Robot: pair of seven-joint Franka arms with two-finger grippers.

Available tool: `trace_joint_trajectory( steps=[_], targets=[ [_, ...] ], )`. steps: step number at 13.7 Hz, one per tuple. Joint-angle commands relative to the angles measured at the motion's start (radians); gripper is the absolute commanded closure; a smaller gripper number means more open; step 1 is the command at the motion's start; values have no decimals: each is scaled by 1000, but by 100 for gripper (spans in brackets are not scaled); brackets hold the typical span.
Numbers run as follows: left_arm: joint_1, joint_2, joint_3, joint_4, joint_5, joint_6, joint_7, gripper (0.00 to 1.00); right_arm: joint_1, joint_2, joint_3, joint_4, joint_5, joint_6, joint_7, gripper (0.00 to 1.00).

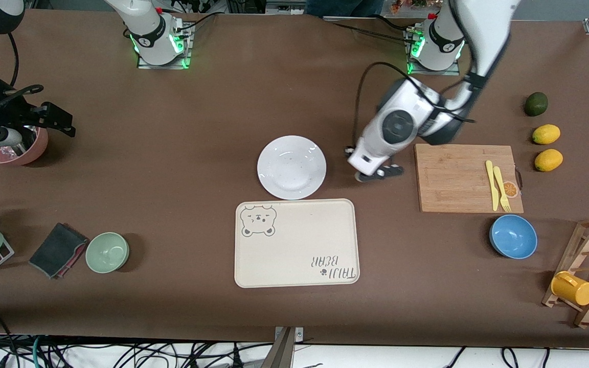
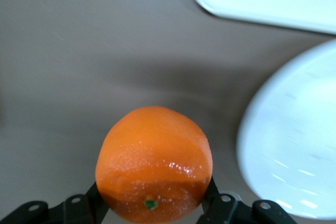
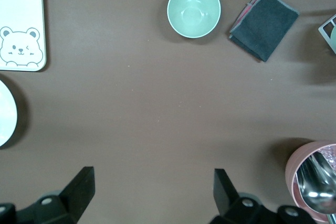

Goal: Place orange and plate with both arms
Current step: 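Carry the orange onto the white plate and release it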

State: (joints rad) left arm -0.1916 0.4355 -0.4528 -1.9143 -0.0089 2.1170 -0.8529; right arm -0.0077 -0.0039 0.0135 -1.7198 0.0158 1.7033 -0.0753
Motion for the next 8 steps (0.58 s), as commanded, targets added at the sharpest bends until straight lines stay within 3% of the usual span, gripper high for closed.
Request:
trace_joint_trajectory(
  steps=[1,6,8],
  targets=[
    [-124,127,11,171,-28,-8,-164,95,2,7,3,14,10,-13,0,0],
    [-259,302,14,320,-26,115,-342,95,0,7,0,14,10,-16,-1,0],
    [-279,337,16,327,-29,187,-357,95,0,7,0,14,10,-13,-1,0]
  ],
)
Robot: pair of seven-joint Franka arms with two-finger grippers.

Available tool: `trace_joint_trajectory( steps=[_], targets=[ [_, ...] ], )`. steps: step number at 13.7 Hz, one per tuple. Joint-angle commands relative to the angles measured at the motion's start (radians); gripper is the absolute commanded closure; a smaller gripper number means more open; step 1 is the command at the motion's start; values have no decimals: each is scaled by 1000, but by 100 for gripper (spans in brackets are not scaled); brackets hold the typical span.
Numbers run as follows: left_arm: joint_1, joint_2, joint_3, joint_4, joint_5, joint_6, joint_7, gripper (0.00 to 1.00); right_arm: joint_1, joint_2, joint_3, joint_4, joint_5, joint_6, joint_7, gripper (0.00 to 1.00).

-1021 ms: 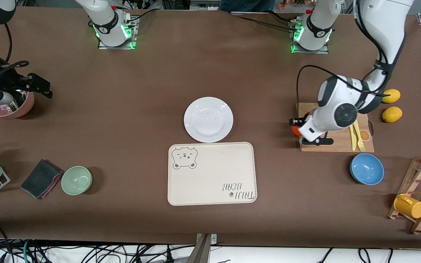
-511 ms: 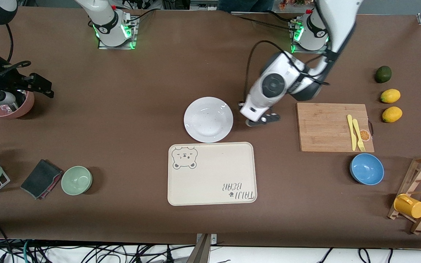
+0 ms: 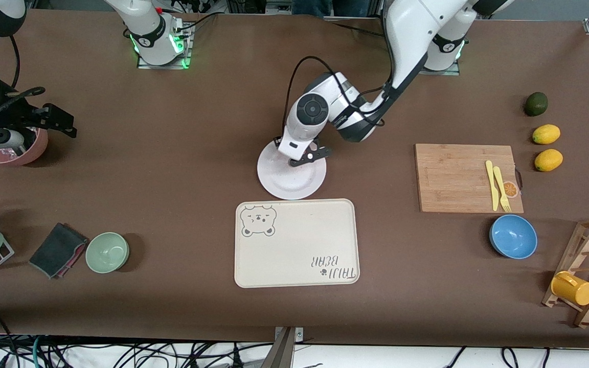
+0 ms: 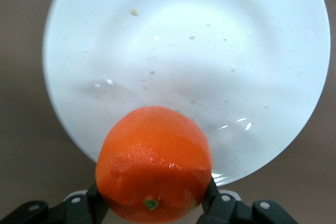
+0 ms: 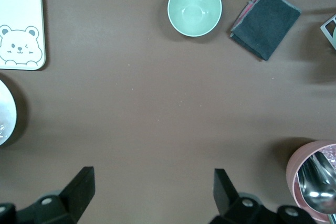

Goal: Place orange and plate with both arms
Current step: 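Carry the orange onto the white plate and release it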

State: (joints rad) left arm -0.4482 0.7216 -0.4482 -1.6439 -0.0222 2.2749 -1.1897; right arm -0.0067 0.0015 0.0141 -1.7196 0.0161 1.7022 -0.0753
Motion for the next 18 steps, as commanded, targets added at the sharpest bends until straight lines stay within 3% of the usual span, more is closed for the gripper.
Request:
trace_joint_trajectory(
  steps=[1,2,3,4,5,6,11,15,18],
  targets=[
    [-30,68,11,68,-15,47,-30,94,-1,2,0,14,10,-12,-1,0],
    [-35,79,11,81,-13,49,-37,89,-1,0,0,14,10,-16,-1,0],
    [-37,84,13,82,-13,51,-37,70,1,-3,3,14,8,-18,2,0],
    [-37,87,13,84,-10,55,-37,32,1,0,3,14,8,-16,2,0],
    [-37,88,14,84,-7,55,-36,22,1,0,1,14,8,-18,-3,0],
    [-37,88,16,85,-4,55,-34,1,-1,-1,0,14,8,-18,-3,0],
    [-24,79,14,134,-16,43,-39,0,-1,-1,-5,14,10,-19,-4,0],
    [35,33,8,216,-32,-185,-10,0,-2,0,-6,14,10,-19,-4,0],
    [103,-34,8,217,-28,-345,146,0,-1,-1,-5,14,10,-19,-1,0]
  ],
)
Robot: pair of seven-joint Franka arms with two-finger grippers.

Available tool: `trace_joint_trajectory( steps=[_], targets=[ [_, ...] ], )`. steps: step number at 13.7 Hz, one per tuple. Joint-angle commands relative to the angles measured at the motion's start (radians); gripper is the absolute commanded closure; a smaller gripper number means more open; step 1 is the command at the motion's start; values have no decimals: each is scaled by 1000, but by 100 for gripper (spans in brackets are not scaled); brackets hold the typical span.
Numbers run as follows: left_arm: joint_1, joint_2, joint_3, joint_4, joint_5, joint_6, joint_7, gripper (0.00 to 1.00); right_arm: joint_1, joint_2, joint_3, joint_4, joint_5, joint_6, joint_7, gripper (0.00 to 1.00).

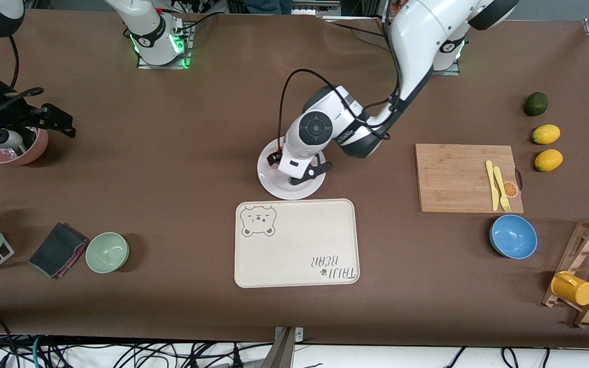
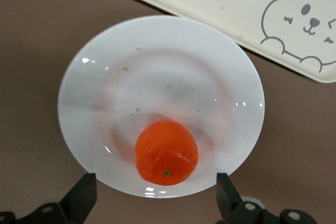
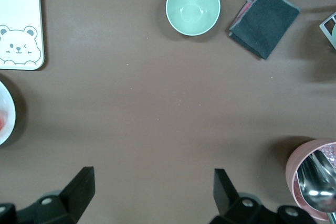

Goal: Place orange and plate with both arms
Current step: 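Carry the orange onto the white plate and release it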

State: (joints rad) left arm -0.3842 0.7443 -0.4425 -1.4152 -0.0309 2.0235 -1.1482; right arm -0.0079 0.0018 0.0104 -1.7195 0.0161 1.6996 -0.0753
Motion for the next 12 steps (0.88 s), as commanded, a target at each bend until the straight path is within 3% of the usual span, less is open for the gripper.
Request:
trace_joint_trajectory(
  steps=[1,4,6,10,12],
  targets=[
    [77,-78,2,-11,-18,-162,181,0,0,-3,0,12,10,-20,-1,0],
    [194,-140,7,-34,-4,-275,404,0,0,-12,-1,14,8,-66,-4,0],
    [260,-169,4,-47,93,-336,516,0,3,-8,6,17,4,-72,8,0],
    [451,-183,7,-48,112,-382,757,0,75,78,14,8,8,-80,15,0],
    [501,-189,7,-39,181,-413,757,0,98,136,20,12,24,-63,15,0]
  ],
)
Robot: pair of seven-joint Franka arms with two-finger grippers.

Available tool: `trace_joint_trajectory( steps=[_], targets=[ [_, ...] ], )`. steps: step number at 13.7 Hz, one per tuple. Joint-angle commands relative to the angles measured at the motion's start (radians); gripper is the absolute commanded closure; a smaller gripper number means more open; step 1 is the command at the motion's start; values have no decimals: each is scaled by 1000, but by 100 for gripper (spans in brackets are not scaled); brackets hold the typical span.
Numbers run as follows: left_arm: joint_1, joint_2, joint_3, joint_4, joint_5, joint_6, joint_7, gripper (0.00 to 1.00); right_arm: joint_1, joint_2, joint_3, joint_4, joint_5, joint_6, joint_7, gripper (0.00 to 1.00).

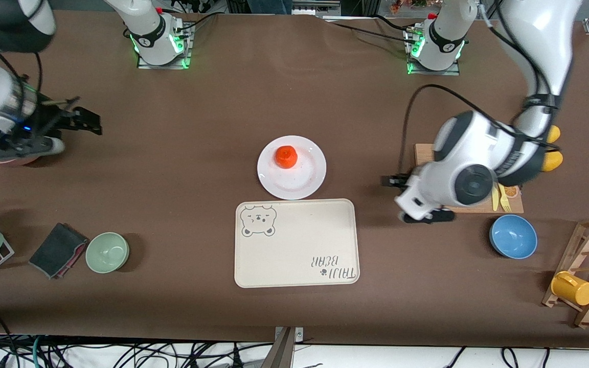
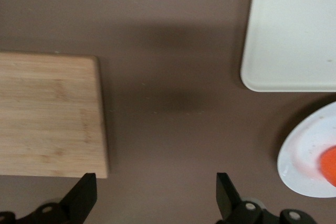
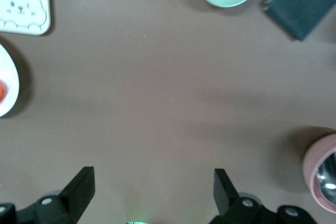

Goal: Place orange and plate with both arms
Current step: 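Retract the left gripper while the right gripper grasps the plate rim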

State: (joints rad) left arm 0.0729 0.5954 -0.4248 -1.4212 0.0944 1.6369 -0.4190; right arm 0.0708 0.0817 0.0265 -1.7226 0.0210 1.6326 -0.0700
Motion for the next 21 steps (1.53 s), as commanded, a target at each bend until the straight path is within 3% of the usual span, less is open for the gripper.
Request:
trace_joint_trajectory(
  steps=[1,2,5,8,11,13,15,16,19,21],
  targets=[
    [62,-57,-15,-30,77,-69,34,0,24,99,4,14,90,35,9,0],
    [65,-68,-14,-28,118,-72,39,0,41,122,10,9,176,88,10,0],
    [149,-78,-15,-19,149,-75,153,0,121,220,13,6,267,223,79,0],
    [241,-138,-20,-8,134,-75,198,0,179,335,15,5,515,367,131,0],
    [261,-196,-26,-21,127,-83,197,0,211,420,44,-38,745,482,113,0],
    [269,-209,-23,-18,82,-83,195,0,254,437,94,-115,800,695,90,0],
    [292,-223,-26,-15,65,-84,204,0,254,467,121,-146,821,763,17,0],
    [295,-239,-20,-25,44,-74,209,0,254,478,121,-147,909,764,-37,0],
    [208,-336,98,-73,-17,-72,223,0,257,509,125,-175,1224,762,-340,0],
    [102,-406,239,-125,-79,-72,281,0,260,529,127,-190,1327,762,-456,0]
  ],
)
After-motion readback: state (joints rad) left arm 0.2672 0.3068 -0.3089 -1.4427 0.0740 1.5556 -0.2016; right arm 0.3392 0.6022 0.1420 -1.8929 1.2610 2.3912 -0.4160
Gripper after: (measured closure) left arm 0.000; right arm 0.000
